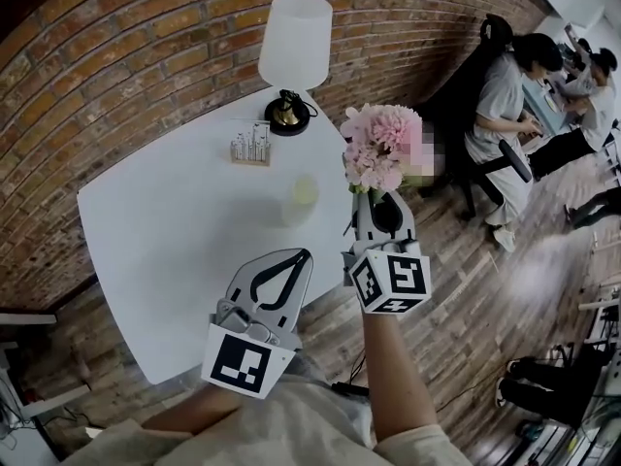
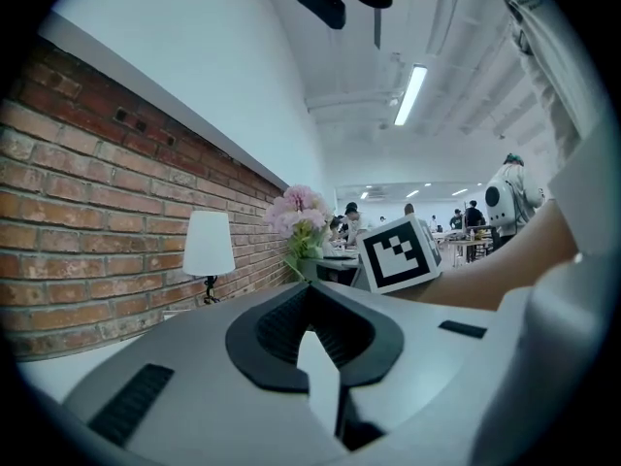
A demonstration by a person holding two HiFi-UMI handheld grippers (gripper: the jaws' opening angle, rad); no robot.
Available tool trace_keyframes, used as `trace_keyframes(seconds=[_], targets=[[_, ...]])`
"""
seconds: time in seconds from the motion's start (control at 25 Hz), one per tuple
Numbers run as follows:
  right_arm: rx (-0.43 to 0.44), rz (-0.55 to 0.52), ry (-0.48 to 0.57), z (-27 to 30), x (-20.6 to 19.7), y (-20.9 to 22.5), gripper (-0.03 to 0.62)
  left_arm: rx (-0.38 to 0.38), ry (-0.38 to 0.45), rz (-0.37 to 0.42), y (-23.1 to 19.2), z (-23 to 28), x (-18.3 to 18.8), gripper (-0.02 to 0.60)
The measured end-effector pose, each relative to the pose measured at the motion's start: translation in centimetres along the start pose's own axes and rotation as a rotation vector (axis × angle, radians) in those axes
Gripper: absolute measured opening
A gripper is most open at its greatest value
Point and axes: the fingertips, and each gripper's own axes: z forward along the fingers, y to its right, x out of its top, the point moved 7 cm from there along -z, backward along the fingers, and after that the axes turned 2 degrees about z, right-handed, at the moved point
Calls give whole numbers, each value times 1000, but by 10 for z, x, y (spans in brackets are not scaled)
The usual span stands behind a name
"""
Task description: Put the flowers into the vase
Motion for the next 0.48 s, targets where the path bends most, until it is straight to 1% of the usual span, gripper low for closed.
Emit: trace_keyframes(seconds=[0.28,0.48], targets=[[43,1,124,-2,40,-22,66,16,10,6,-6,-11,0,9],[83,-7,185,0,63,-41,66,26,20,6,-9,-19,3,9]])
